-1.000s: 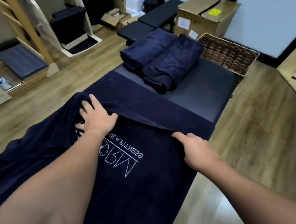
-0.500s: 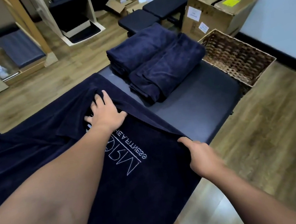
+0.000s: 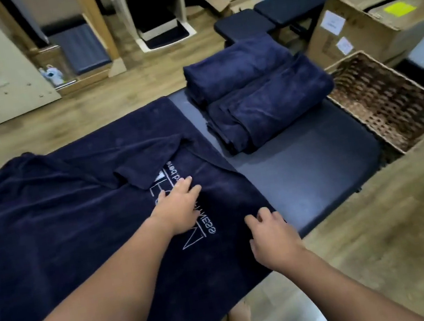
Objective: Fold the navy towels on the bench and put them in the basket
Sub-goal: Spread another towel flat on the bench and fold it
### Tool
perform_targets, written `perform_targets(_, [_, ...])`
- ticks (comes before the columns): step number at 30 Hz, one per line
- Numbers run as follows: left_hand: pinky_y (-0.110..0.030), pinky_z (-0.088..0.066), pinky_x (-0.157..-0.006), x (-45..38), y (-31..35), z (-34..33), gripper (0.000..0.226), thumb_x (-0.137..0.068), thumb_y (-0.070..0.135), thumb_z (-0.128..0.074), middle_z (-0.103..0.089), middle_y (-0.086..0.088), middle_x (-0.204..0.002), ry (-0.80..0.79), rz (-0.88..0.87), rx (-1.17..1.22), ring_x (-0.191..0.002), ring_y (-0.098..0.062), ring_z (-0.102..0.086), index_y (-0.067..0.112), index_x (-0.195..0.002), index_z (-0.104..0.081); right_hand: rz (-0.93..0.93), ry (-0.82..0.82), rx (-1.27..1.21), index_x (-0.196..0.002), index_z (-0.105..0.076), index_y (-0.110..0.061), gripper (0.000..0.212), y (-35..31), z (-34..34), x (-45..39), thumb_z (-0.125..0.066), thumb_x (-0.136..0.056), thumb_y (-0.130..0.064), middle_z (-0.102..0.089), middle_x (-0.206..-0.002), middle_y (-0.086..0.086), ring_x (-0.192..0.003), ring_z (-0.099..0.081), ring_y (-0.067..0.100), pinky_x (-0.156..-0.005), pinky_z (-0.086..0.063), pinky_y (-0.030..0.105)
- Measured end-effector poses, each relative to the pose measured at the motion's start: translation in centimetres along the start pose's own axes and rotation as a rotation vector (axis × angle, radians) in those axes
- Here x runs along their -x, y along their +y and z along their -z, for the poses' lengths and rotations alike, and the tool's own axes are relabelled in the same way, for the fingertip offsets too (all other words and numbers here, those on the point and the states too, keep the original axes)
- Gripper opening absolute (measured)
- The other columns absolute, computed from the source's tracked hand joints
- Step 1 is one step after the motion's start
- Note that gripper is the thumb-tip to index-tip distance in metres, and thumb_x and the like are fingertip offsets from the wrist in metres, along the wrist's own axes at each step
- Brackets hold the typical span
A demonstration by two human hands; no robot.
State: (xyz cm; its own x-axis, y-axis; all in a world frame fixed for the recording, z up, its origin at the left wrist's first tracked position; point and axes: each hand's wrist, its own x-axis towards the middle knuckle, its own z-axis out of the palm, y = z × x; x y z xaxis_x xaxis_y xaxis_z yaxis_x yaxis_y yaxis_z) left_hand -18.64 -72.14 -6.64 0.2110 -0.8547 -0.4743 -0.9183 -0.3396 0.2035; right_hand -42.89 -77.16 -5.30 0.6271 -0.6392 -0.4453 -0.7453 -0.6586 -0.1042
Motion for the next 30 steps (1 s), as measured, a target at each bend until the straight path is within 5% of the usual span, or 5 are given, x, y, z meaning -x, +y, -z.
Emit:
perform_targets(9, [-0.066, -0.004, -0.12, 11.8, -5.4, -6.6, 0.068, -0.105, 0.046, -0.041, 0.015, 0.005, -0.169, 0.067, 0.29, 0.088, -0.155, -0.015, 0.016, 0.033, -0.162, -0.006, 0.391, -0.139, 0.068, -0.153, -0.013, -0.041, 0.089, -11.0, -0.5, -0.8, -0.067, -0.084, -0.057, 0.003, -0.165, 0.006, -0.148, -0.006, 0.043, -0.108, -0.031, 0.066])
perform_targets(13, [-0.059, 0.003, -0.122, 18.7, -8.3, -9.6, 0.068, -0.105, 0.051, -0.035, 0.014, 0.001, -0.17, 0.113, 0.492, 0.09, -0.156, -0.018, 0.015, 0.032, -0.162, -0.004, 0.324, -0.307, 0.091, -0.151, 0.01, -0.054, 0.123, -14.6, -2.4, -0.7, -0.079, -0.068, -0.069, 0.033, -0.161, -0.002, -0.147, 0.026, 0.048, -0.105, -0.008, 0.082])
perform_targets(19, [-0.069, -0.012, -0.116, 28.0, -11.2, -13.9, 0.08, -0.096, 0.073, -0.034, 0.023, -0.006, -0.167, 0.233, 0.849, 0.285, -0.154, -0.029, 0.019, 0.046, -0.158, 0.008, 0.184, -0.337, 0.241, -0.155, 0.014, -0.044, 0.136, -17.9, -2.1, -0.1, -0.089, -0.066, -0.053, 0.032, -0.162, 0.009, -0.147, 0.02, 0.053, -0.105, -0.009, 0.083])
perform_targets(24, [-0.059, -0.029, -0.113, 31.5, -11.2, -14.8, 0.095, -0.091, 0.072, -0.049, -0.016, -0.015, -0.163, 0.361, 1.117, 0.578, -0.15, -0.034, -0.016, 0.02, -0.159, -0.007, 0.348, -0.245, 0.279, -0.158, 0.003, -0.037, 0.112, -24.2, -2.7, 2.7, -0.078, -0.081, -0.03, 0.026, -0.164, 0.006, -0.151, 0.008, 0.045, -0.105, -0.034, 0.068])
perform_targets(30, [-0.038, -0.047, -0.088, 32.8, -13.8, -14.3, 0.028, -0.097, 0.012, -0.047, -0.066, -0.013, -0.111, 0.689, 1.157, 1.091, -0.104, -0.04, -0.059, 0.008, -0.118, -0.065, 0.284, -0.389, 0.151, -0.154, 0.016, -0.048, 0.133, -27.6, -5.4, 4.1, -0.089, -0.075, -0.032, 0.039, -0.159, -0.006, -0.149, 0.023, 0.043, -0.101, -0.032, 0.078])
